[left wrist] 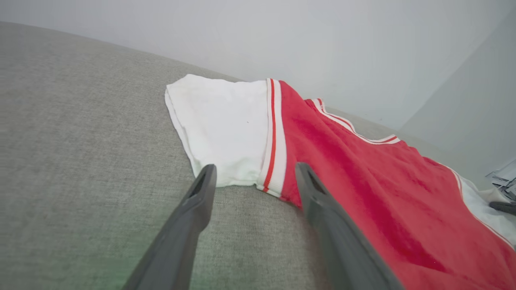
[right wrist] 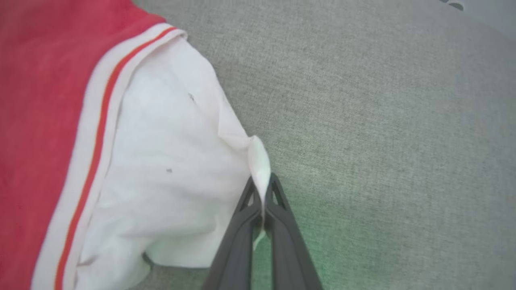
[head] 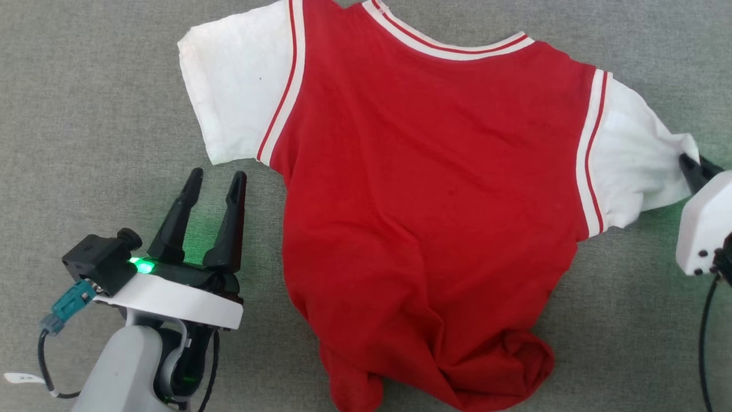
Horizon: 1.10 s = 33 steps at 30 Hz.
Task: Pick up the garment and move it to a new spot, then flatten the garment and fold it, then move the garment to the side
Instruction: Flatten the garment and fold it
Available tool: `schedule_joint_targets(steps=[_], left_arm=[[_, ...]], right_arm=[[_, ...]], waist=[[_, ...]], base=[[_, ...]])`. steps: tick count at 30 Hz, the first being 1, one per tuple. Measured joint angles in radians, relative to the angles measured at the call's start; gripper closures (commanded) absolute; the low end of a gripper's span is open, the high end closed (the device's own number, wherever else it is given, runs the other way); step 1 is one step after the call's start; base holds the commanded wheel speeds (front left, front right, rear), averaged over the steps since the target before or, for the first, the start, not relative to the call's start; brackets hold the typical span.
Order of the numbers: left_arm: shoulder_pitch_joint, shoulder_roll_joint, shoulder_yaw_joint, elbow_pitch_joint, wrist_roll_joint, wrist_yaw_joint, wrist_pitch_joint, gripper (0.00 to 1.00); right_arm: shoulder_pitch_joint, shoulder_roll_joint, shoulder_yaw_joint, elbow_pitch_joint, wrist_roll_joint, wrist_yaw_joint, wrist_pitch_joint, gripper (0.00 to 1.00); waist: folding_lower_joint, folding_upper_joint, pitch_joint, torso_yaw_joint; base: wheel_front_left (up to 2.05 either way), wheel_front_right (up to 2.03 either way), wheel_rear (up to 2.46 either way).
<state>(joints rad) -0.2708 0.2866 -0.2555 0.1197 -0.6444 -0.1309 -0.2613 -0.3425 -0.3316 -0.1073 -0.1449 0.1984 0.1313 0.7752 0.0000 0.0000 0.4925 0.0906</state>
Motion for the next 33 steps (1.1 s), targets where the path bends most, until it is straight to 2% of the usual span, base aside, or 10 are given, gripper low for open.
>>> schedule_joint_targets(steps=[5, 12, 13, 14, 15, 20, 21, 26, 29, 33], left_arm=[[0.005, 0.012, 0.002, -0.001, 0.005, 0.000, 0.000, 0.00], [0.010, 0.028, 0.007, -0.008, 0.020, 0.000, 0.000, 0.00], [0.012, 0.031, 0.010, -0.010, 0.021, 0.000, 0.000, 0.00], [0.013, 0.034, 0.013, -0.012, 0.021, 0.000, 0.000, 0.00], [0.014, 0.038, 0.013, -0.014, 0.021, 0.000, 0.000, 0.00], [-0.002, 0.137, -0.010, -0.063, 0.011, 0.000, 0.000, 0.00], [-0.002, 0.137, -0.010, -0.063, 0.011, 0.000, 0.000, 0.00], [-0.118, 0.350, -0.051, -0.091, 0.013, 0.000, 0.000, 0.00], [-0.207, 0.492, -0.101, -0.088, -0.014, -0.001, 0.010, 0.00], [-0.347, 0.640, -0.203, -0.081, -0.106, -0.001, 0.087, 0.00]], right_arm=[[-0.046, 0.070, -0.058, 0.101, -0.054, 0.000, -0.081, 1.00], [-0.102, 0.109, -0.110, 0.252, -0.119, 0.000, -0.191, 1.00], [-0.105, 0.112, -0.109, 0.263, -0.119, 0.000, -0.208, 0.88], [-0.106, 0.115, -0.109, 0.273, -0.119, 0.000, -0.230, 0.57], [-0.108, 0.119, -0.109, 0.279, -0.119, 0.000, -0.252, 0.00], [-0.094, 0.134, -0.113, 0.226, -0.114, 0.000, -0.425, 0.00], [-0.094, 0.134, -0.113, 0.226, -0.114, 0.000, -0.425, 0.00], [-0.036, 0.177, -0.051, 0.094, -0.076, 0.000, -0.618, 0.00], [-0.001, 0.230, -0.016, 0.043, -0.055, 0.001, -0.703, 0.00], [0.049, 0.268, 0.043, 0.008, -0.024, 0.000, -0.797, 0.00]], waist=[[-0.0001, 0.0000, -0.009, -0.006], [0.0000, 0.0000, -0.034, -0.015], [0.0000, 0.0000, -0.037, -0.018], [0.0000, 0.0000, -0.039, -0.021], [0.0000, 0.0000, -0.042, -0.025], [0.0000, 0.0000, -0.059, -0.060], [0.0000, 0.0000, -0.059, -0.060], [-0.0001, 0.0000, -0.069, -0.105], [0.0000, 0.0000, -0.069, -0.145], [0.0000, 0.0000, -0.063, -0.203]], base=[[0.00, 0.00, 0.00], [0.00, 0.00, 0.00], [0.00, 0.00, 0.00], [0.00, 0.00, 0.00], [0.00, 0.00, 0.00], [0.00, 0.00, 0.00], [0.00, 0.00, 0.00], [0.00, 0.00, 0.00], [0.00, 0.00, 0.00], [0.00, 0.00, 0.00]])
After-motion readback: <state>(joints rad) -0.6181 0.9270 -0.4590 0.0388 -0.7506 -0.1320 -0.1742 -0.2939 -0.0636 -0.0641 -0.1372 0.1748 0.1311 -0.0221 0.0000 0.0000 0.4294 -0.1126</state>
